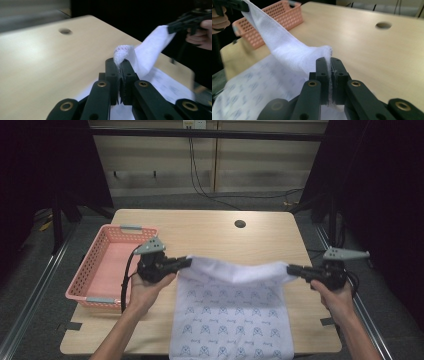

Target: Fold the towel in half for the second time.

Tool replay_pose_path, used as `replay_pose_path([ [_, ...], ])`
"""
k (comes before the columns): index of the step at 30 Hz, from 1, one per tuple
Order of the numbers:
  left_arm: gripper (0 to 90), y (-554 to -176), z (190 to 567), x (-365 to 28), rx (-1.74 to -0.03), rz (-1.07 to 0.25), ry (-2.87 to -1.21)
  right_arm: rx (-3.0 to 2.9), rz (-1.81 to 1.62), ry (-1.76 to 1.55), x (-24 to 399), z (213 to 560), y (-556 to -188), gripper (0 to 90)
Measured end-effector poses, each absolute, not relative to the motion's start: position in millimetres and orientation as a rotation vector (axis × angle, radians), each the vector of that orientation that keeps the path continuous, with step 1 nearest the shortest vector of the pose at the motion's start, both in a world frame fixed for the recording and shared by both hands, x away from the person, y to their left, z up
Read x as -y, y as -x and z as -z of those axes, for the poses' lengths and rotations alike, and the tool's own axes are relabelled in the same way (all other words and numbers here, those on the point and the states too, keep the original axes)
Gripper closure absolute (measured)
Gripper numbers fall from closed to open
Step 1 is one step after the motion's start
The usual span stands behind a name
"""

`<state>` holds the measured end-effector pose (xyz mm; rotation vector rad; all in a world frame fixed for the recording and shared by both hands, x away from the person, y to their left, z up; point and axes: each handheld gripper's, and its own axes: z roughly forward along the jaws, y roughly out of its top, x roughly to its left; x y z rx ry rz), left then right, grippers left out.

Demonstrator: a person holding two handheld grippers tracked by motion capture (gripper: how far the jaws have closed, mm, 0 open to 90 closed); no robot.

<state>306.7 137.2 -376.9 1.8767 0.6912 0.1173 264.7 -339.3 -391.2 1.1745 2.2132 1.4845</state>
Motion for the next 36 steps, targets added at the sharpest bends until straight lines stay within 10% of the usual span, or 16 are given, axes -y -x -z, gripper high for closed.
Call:
replay_pose_path([
  [14, 87.0, -233.7, 472.9, -171.7, -0.758, 0.062, -2.088, -2.489, -1.295, -1.307, 329.3, 464.0, -181.3, 86.0],
  [36, 87.2, -264.8, 496.0, -144.4, -0.828, 0.028, -2.204, -2.539, -1.06, -1.379, 317.5, 490.6, -206.6, 86.2],
])
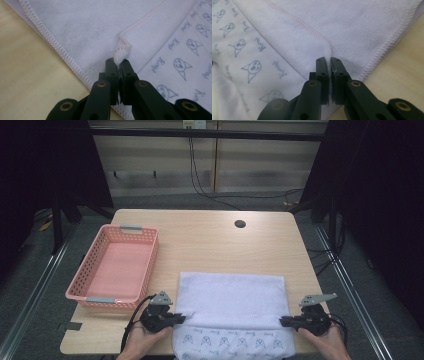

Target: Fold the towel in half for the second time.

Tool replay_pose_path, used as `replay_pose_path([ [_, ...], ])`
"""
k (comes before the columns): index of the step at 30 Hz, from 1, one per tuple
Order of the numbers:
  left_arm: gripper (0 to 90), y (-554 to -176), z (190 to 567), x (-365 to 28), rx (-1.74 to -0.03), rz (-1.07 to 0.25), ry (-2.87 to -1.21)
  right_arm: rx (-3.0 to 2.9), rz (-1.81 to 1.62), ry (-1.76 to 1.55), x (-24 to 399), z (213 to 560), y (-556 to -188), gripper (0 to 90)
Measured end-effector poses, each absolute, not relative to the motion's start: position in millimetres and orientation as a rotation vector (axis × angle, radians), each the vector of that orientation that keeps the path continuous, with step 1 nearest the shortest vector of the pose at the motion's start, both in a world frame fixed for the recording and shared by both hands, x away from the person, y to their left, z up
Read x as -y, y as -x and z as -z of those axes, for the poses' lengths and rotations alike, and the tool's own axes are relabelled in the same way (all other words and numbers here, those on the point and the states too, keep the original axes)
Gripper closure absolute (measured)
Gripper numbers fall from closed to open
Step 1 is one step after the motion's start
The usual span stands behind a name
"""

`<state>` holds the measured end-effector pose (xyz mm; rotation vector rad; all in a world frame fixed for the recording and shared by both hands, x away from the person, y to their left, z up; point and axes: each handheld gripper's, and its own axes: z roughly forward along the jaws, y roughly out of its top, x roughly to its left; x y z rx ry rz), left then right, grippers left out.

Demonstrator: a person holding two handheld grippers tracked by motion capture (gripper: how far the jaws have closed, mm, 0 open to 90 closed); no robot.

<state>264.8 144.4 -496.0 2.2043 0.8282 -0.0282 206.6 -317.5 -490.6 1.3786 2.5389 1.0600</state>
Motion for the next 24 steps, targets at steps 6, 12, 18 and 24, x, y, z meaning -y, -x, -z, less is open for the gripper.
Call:
replay_pose_path([
  [6, 87.3, -298.4, 498.4, -132.8, -0.876, -0.008, -2.171, -2.497, -1.031, -1.392, 321.8, 490.7, -232.7, 86.3],
  [12, 87.3, -331.8, 499.4, -120.5, -0.932, -0.064, -2.156, -2.448, -0.989, -1.404, 325.0, 491.1, -263.7, 86.3],
  [18, 87.3, -362.3, 500.6, -110.9, -0.985, -0.085, -2.126, -2.382, -0.954, -1.433, 328.6, 492.2, -301.8, 86.3],
  [24, 87.2, -389.2, 503.6, -105.1, -1.034, -0.111, -2.081, -2.345, -0.939, -1.453, 332.2, 493.4, -328.2, 86.2],
])
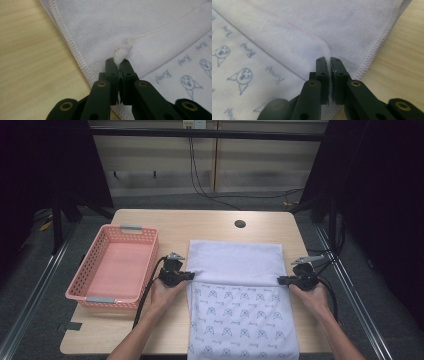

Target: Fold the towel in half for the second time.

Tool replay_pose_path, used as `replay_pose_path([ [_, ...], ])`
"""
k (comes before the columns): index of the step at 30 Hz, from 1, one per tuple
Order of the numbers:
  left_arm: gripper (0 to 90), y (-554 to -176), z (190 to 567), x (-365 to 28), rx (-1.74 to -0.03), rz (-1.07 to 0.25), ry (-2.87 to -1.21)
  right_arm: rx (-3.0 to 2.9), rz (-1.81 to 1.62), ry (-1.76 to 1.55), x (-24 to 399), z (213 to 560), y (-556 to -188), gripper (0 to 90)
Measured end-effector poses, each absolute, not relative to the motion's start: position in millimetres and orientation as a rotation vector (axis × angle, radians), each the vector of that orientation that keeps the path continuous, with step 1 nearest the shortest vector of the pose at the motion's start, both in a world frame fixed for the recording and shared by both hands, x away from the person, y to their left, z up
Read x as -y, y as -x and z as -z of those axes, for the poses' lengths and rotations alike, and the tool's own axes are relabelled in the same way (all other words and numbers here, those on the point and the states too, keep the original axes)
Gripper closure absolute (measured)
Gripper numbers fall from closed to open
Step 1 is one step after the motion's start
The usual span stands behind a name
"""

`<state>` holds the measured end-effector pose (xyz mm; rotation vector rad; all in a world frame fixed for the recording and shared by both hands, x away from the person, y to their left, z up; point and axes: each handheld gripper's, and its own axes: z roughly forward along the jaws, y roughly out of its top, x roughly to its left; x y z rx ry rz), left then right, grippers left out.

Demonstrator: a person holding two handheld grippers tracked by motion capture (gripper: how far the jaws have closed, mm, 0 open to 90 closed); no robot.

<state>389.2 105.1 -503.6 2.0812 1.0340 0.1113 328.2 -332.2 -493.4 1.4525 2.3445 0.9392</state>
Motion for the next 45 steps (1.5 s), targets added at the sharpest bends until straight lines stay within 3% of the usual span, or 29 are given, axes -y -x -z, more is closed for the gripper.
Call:
replay_pose_path([
  [6, 86.9, -416.8, 498.9, -96.8, -1.06, -0.185, -2.14, -2.288, -0.971, -1.491, 333.2, 496.8, -349.6, 86.2],
  [16, 87.1, -428.0, 499.5, -97.6, -1.085, -0.232, -2.123, -2.217, -1.033, -1.518, 333.7, 502.3, -363.0, 86.2],
  [31, 87.1, -449.4, 502.8, -106.6, -1.085, -0.148, -2.028, -2.176, -1.066, -1.548, 329.9, 501.3, -397.5, 86.1],
  [45, 87.2, -413.3, 413.3, -127.9, -0.81, -0.111, -1.902, -2.064, -1.397, -1.367, 366.6, 418.2, -371.7, 86.1],
])
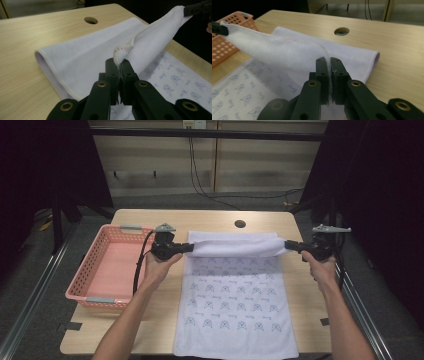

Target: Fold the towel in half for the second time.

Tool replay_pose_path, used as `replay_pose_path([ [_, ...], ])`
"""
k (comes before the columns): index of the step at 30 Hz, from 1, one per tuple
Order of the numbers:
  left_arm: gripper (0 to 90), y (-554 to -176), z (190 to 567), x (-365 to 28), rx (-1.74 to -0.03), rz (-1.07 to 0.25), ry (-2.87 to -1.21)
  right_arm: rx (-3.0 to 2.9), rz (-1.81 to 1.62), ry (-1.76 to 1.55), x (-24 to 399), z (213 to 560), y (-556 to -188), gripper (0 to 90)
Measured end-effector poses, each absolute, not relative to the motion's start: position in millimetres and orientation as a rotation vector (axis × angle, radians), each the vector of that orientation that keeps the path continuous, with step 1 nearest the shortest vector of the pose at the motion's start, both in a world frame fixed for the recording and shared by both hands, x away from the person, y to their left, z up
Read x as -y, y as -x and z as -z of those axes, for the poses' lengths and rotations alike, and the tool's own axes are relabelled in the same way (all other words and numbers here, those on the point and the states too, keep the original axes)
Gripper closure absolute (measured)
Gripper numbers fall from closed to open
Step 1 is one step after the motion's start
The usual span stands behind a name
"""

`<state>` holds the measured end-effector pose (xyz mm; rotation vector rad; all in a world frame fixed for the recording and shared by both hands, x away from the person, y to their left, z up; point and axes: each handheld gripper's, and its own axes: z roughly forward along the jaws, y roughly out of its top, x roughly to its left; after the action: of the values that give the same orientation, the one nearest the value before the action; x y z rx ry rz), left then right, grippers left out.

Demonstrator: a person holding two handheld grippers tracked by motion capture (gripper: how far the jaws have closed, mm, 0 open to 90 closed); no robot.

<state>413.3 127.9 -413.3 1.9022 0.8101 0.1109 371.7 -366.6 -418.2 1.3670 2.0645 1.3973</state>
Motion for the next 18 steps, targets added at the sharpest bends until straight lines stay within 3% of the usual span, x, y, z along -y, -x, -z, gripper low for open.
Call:
replay_pose_path([
  [18, 87.2, -330.4, 340.5, -165.0, -0.593, -0.14, -1.839, -2.125, -1.517, -1.061, 358.6, 335.7, -281.8, 86.1],
])
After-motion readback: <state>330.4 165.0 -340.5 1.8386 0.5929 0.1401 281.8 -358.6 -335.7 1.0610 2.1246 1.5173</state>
